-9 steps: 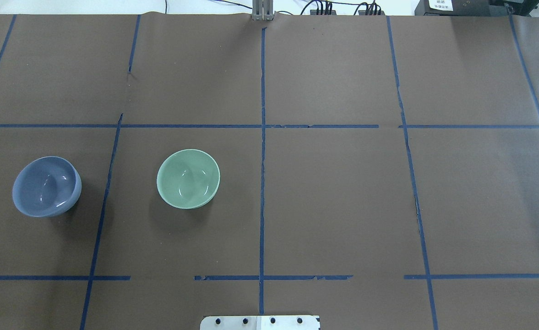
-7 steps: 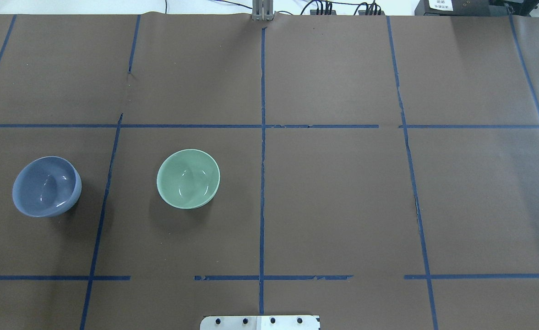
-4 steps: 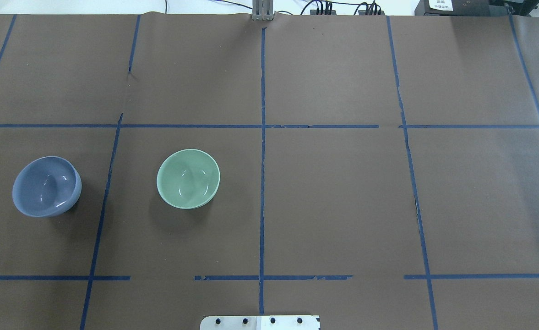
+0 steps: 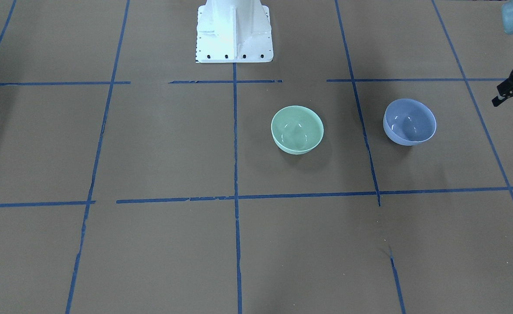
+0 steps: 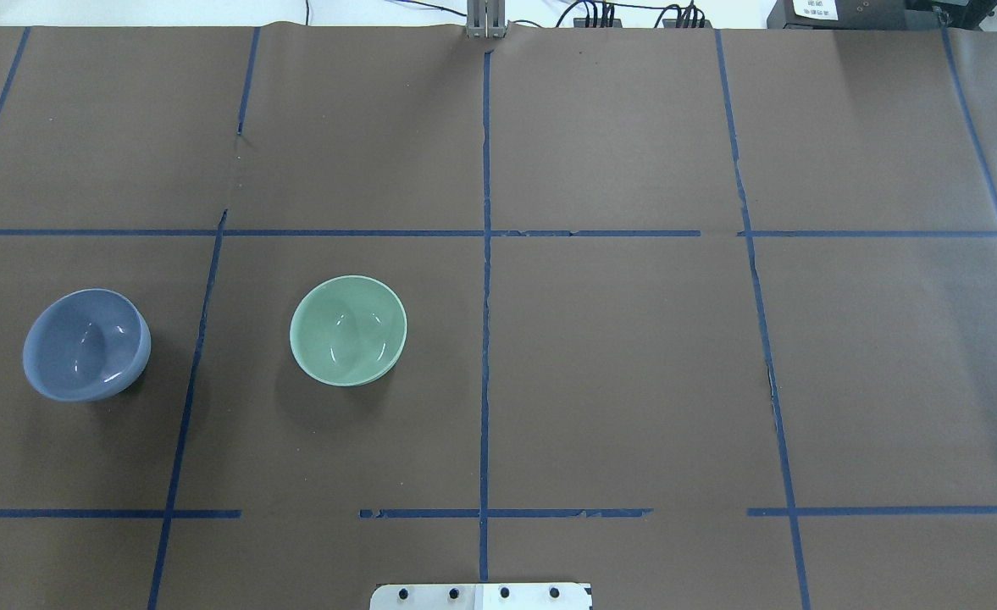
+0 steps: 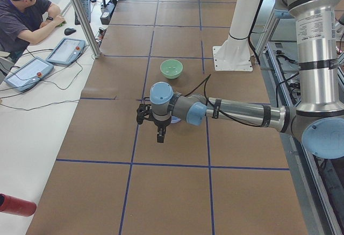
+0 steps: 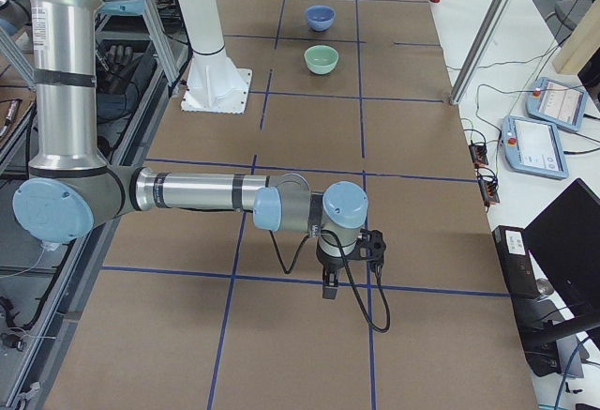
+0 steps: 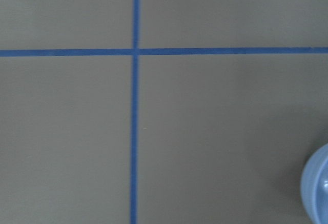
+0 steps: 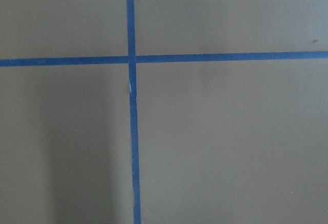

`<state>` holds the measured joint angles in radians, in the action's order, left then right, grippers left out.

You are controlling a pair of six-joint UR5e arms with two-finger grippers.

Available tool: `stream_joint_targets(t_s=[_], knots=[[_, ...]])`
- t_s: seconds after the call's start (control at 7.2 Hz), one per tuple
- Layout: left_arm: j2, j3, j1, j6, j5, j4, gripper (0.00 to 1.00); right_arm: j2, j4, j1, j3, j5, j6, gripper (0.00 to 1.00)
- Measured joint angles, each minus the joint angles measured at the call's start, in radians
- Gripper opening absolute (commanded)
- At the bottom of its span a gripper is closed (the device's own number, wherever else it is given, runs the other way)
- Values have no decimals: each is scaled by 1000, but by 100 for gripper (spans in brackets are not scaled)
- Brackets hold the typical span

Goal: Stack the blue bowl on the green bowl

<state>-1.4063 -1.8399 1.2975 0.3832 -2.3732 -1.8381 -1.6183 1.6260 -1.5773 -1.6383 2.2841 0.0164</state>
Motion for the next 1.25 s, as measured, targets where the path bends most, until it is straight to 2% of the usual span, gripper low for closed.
stream_joint_targets(t_s=[0.42, 0.56, 0.83, 0.97, 1.25], knots=[[-2, 17, -208, 375, 94, -239, 100, 0, 0, -1, 0, 0, -1, 100], [-2, 28, -271, 473, 132, -301, 91, 0, 0, 0, 0, 0, -1, 100], [-3, 45, -351, 572, 207, -349, 31, 1, 0, 0, 0, 0, 0, 100], [-4, 51, -364, 585, 222, -353, 6, 0, 0, 0, 0, 0, 0, 100], [-11, 62, -370, 594, 220, -354, 4, 1, 0, 0, 0, 0, -1, 100]])
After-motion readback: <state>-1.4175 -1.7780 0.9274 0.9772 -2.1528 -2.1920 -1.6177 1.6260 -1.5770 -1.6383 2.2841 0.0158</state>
